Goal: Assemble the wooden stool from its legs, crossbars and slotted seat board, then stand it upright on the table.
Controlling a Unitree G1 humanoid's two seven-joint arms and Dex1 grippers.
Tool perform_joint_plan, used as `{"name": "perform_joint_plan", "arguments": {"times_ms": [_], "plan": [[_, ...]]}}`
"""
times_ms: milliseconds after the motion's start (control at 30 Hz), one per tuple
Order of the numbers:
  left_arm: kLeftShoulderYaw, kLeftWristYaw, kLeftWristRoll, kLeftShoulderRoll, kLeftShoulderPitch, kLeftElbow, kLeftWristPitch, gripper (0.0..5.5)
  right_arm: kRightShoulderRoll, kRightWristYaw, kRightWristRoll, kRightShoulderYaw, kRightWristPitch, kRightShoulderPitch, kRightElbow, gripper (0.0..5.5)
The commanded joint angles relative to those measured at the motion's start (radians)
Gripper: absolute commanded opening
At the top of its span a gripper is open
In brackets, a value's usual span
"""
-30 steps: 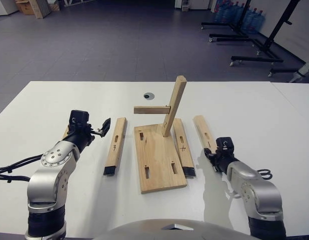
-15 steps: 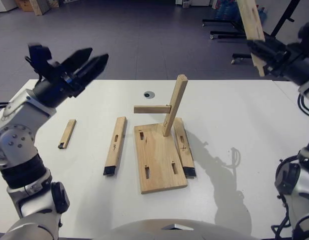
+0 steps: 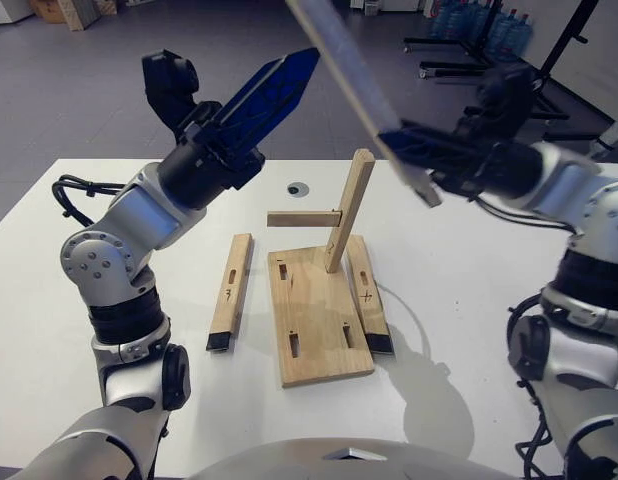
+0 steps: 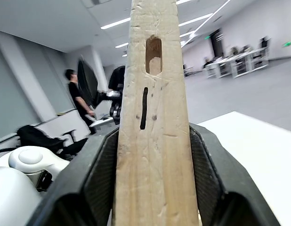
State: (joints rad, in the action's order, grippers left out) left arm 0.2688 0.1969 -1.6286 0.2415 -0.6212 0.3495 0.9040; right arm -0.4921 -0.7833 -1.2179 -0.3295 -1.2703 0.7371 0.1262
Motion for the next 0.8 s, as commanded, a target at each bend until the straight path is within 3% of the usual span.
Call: {"name": "perform_joint_plan", "arguments": {"times_ms": [33,400,800], "plan": [[-0.03,-0.037,-0.002,0.009,-0.004,0.008,-0.038,4.68,0.054,0.083,-0.076,0.009,0.014,-0.028,0.063,2.02],[-0.094,-0.062,0.048,0.036,-0.004,-0.017,-0.071,4.68,0.064,0.215,-0.202,0.054,0.071,-0.087,0.154,2.02],[-0.109,-0.201,-0.211,0.075,-0.008,-0.026,-0.071,4.68,-0.016,0.083,-0.074,0.168,0.148,-0.186,0.195,2.02]]}}
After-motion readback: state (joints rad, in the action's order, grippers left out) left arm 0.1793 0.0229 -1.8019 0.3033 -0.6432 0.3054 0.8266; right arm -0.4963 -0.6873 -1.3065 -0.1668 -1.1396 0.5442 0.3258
